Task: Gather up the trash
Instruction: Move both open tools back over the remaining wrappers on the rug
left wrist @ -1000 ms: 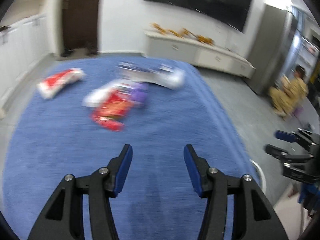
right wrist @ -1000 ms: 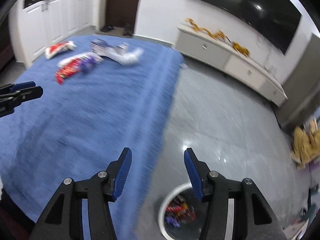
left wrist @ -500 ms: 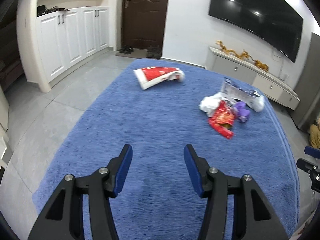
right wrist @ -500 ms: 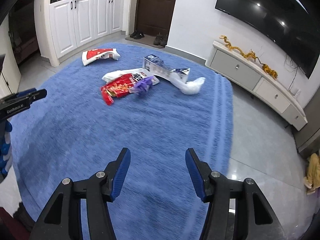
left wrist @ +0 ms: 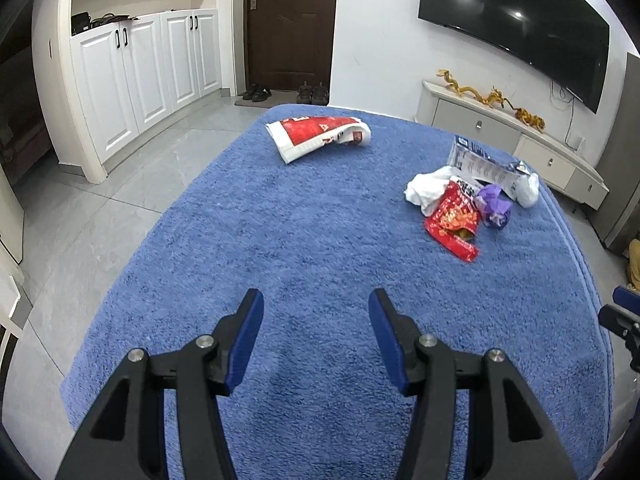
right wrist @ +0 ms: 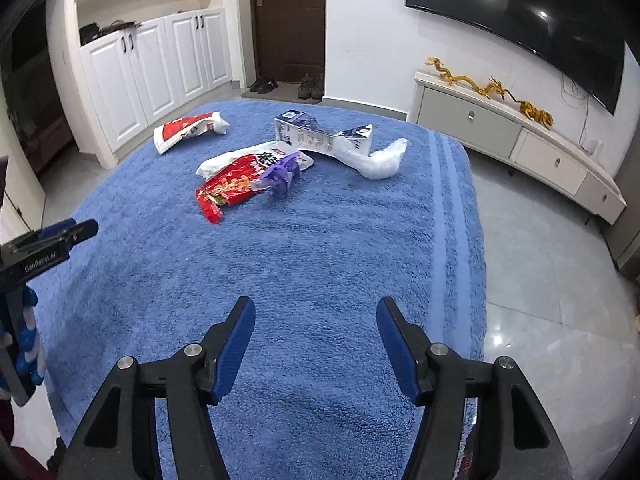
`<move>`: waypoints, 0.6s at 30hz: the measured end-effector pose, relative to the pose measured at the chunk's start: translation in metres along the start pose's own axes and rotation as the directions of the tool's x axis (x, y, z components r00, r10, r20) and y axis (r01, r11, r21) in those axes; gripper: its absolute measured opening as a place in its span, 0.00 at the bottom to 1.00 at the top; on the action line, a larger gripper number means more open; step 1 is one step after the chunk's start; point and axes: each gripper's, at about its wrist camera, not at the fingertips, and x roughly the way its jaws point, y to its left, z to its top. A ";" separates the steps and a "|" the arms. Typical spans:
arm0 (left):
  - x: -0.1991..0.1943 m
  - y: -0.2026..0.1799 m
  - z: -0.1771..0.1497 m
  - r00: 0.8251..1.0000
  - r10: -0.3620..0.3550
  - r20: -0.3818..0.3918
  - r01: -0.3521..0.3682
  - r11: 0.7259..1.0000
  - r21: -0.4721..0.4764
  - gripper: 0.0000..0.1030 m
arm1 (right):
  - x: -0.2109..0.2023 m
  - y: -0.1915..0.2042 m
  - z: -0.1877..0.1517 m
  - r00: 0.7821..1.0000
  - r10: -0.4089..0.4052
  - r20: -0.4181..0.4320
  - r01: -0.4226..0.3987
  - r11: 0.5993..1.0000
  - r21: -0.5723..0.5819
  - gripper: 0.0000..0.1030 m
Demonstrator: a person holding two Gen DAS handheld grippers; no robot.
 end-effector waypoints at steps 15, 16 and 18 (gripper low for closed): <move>0.016 -0.012 -0.021 0.994 0.112 -0.005 -0.111 0.991 0.072 0.51 | 0.021 -0.018 -0.022 1.000 0.015 0.002 -0.015 0.998 0.054 0.63; 0.017 -0.014 -0.022 0.993 0.116 -0.007 -0.115 0.990 0.083 0.51 | 0.022 -0.018 -0.024 1.000 0.017 0.002 -0.017 0.998 0.058 0.63; 0.017 -0.016 -0.023 0.992 0.124 -0.006 -0.123 0.988 0.097 0.51 | 0.023 -0.018 -0.026 1.000 0.020 0.001 -0.020 0.998 0.063 0.63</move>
